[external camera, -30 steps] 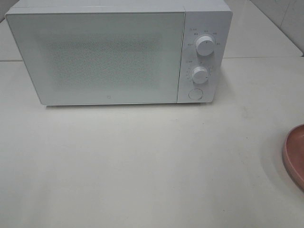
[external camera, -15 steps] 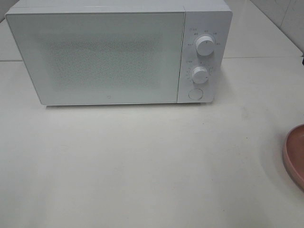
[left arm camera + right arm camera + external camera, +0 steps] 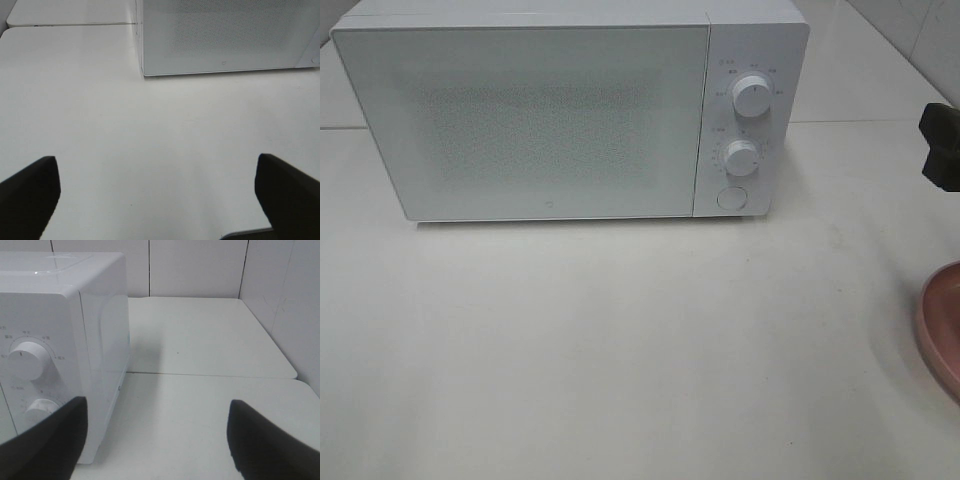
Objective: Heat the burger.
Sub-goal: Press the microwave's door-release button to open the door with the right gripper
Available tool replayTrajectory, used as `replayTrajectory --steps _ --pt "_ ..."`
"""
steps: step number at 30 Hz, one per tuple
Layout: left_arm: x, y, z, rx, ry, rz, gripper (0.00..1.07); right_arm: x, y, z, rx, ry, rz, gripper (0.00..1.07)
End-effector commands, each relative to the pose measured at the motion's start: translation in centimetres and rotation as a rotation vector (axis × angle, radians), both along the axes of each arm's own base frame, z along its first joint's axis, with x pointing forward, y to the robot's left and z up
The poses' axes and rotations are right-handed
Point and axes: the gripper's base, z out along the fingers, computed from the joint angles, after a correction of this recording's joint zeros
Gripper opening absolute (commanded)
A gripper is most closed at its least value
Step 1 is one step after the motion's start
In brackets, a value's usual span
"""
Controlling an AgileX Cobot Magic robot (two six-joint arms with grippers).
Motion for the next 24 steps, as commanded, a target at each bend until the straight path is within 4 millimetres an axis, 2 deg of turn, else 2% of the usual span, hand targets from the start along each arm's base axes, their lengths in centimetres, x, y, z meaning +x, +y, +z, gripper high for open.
replayTrajectory --steps 1,5,10,14,22,24 --pt "-0.2 0.0 0.0 -0.004 -0.03 -0.004 0.98 0.3 -0.3 -0.3 -0.014 -0.037 -0.029 0.75" --pt "-0.2 0.0 0.0 -0.004 -0.03 -0.004 0.98 0.9 -0.5 -1.3 -0.024 -0.004 -0.054 0.75" --pt "-0.2 0.0 0.0 -0.004 -0.03 -0.004 0.98 1.3 0.5 -2.5 -0.014 0.032 -0.054 0.75" --pt "-0.2 0.0 0.0 -0.004 -0.03 -0.004 0.98 1.5 2.4 -3.5 -0.08 0.038 -0.045 0.75" --pt "-0.2 0.0 0.0 -0.004 -0.03 -0.004 0.98 1.1 4.8 -4.8 -0.092 0.053 -0.034 0.75" --pt "-0.2 0.0 0.0 -0.004 -0.03 -0.004 0.98 0.8 6.0 -5.2 -0.107 0.048 -0.027 0.75"
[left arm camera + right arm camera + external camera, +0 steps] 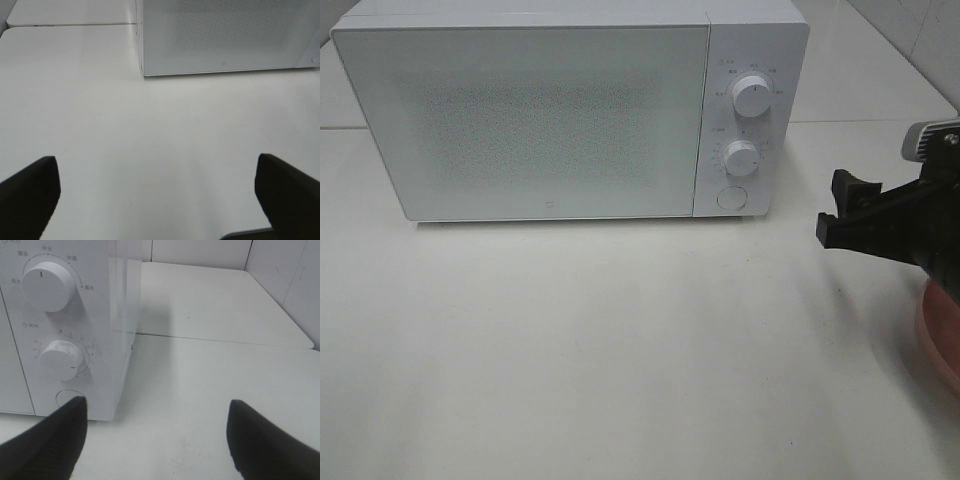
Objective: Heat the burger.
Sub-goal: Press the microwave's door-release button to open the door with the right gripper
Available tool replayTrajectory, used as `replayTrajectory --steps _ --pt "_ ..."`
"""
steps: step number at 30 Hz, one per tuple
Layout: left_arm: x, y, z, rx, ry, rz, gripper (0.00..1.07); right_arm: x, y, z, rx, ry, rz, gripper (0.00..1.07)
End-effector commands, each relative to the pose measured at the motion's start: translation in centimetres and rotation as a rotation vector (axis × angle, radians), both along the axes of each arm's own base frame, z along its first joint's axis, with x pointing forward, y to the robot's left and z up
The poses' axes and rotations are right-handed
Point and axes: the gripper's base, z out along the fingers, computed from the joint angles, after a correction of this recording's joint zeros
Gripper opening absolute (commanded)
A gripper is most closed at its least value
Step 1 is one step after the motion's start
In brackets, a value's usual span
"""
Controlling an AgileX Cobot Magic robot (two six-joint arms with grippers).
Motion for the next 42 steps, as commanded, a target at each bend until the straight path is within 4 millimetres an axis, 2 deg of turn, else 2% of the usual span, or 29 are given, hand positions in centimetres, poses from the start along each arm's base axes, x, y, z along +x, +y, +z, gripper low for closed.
replayTrajectory --steps 1,7,10,13,18,30,42 --pt "-0.2 0.0 0.0 -0.004 -0.03 -0.004 0.98 -0.6 1.3 -0.3 -0.02 -0.031 -0.011 0.75" --pt "-0.2 0.0 0.0 -0.004 -0.03 -0.004 0.98 -1.4 3.0 -0.9 -0.014 -0.018 -0.031 0.75" --pt "-0.2 0.0 0.0 -0.004 -0.03 -0.004 0.98 -1.4 3.3 -0.9 -0.021 -0.016 -0.029 0.75" --pt "-0.2 0.0 0.0 -0.004 -0.03 -0.004 0.98 -1.2 4.7 -1.0 -0.036 -0.012 -0.012 0.75" --pt "-0.2 0.0 0.0 -0.004 -0.03 -0.004 0.98 -0.9 5.6 -0.7 -0.016 -0.028 -0.004 0.75" --pt "-0.2 0.0 0.0 -0.004 -0.03 -0.004 0.98 -0.8 5.5 -0.7 0.009 -0.026 -0.033 0.75" --pt "-0.2 0.0 0.0 -0.004 -0.03 -0.004 0.98 -0.8 5.5 -0.7 0.181 -0.03 -0.07 0.73"
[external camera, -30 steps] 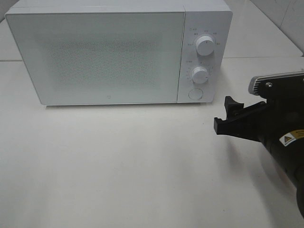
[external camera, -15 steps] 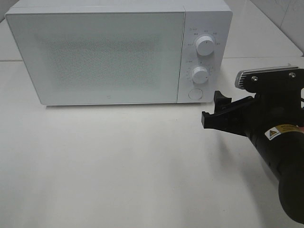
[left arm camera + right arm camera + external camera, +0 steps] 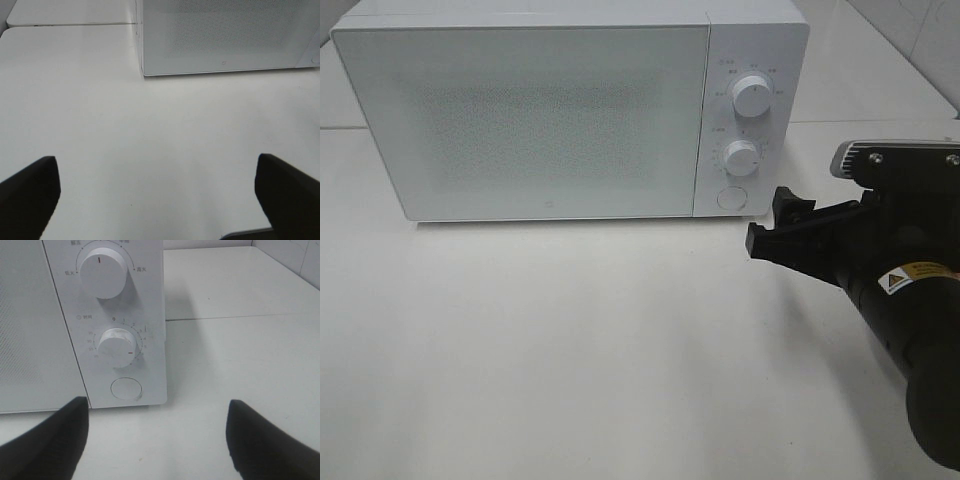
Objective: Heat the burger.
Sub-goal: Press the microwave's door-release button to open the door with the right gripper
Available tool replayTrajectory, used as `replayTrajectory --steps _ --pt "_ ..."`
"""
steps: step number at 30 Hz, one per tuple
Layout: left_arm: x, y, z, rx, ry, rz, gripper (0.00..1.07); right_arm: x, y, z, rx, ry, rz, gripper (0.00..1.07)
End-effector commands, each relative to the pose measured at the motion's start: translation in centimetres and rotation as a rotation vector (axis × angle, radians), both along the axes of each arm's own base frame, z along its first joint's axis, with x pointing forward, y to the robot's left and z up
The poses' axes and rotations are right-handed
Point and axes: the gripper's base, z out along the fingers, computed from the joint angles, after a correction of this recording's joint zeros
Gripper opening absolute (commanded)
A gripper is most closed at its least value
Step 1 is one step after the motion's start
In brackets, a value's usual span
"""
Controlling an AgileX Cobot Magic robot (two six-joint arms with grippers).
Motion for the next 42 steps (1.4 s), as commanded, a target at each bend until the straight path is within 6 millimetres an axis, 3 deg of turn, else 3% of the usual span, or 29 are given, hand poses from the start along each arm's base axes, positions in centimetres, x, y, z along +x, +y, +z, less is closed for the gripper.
replayTrajectory --steps 1,10,18,25,32,42 --pt "-0.2 0.0 0.0 -0.004 -0.03 -0.004 0.98 0.2 0.1 0.4 0.083 -0.047 -0.027 0.71" --pt "-0.2 0.0 0.0 -0.004 -0.03 -0.004 0.98 0.1 0.1 0.2 0.272 -0.032 -0.069 0.58" --pt "-0.2 0.0 0.0 -0.004 -0.03 -0.004 0.98 -0.1 0.3 -0.5 0.698 0.05 -0.185 0.18" --pt "-0.2 0.0 0.0 -0.004 -0.03 -0.004 0.98 -0.2 0.5 -0.9 0.925 0.094 -0.258 0.01" --pt "-0.2 0.0 0.0 -0.004 -0.03 -0.004 0.98 -0.4 0.7 -1.3 1.136 0.142 -0.341 0.0" --pt "-0.2 0.0 0.0 -0.004 -0.03 -0.004 0.98 0.2 1.8 -2.5 1.267 0.173 -0.345 0.0"
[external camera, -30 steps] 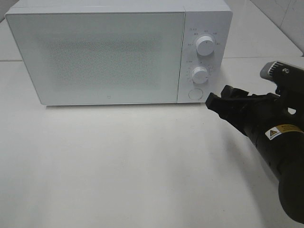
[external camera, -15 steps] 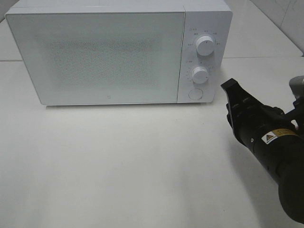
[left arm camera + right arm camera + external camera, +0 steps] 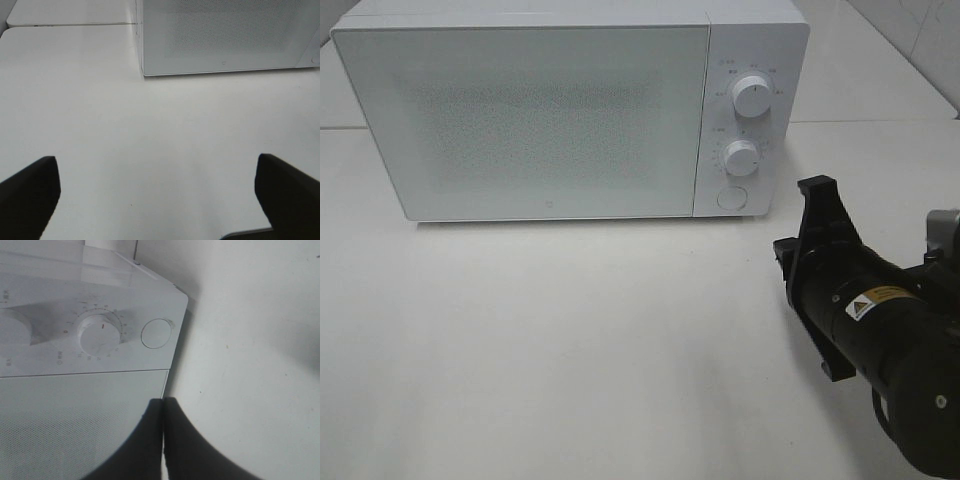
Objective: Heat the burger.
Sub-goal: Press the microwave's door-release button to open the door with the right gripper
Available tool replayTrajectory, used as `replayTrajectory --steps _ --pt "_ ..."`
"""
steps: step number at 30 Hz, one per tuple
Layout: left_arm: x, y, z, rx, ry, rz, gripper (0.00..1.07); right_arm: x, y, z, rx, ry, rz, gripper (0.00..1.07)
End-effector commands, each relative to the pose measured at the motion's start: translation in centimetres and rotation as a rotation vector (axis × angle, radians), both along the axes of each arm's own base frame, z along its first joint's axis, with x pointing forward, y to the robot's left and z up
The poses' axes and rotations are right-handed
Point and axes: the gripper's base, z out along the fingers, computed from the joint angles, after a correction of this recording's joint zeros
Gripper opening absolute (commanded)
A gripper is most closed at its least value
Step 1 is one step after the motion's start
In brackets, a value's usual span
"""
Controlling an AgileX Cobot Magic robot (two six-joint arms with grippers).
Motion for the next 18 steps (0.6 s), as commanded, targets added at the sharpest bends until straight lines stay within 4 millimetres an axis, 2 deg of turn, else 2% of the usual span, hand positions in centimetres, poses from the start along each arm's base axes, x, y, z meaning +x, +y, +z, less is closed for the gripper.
replayTrajectory --steps 1,10,15,18 --pt "-0.2 0.0 0.0 -0.004 -0.03 -0.004 0.98 0.7 0.9 -0.2 0.072 -0.028 -0.006 0.0" --pt "-0.2 0.0 0.0 -0.004 -0.03 -0.004 0.98 1.9 1.9 -1.0 0.087 -0.05 -0.03 0.0" --pt "-0.2 0.0 0.0 -0.004 -0.03 -0.004 0.98 3.9 2.4 -2.0 0.147 -0.025 -0.073 0.0" --pt "-0.2 0.0 0.0 -0.004 -0.03 -0.004 0.98 4.3 2.3 -2.0 0.152 -0.027 -0.075 0.0"
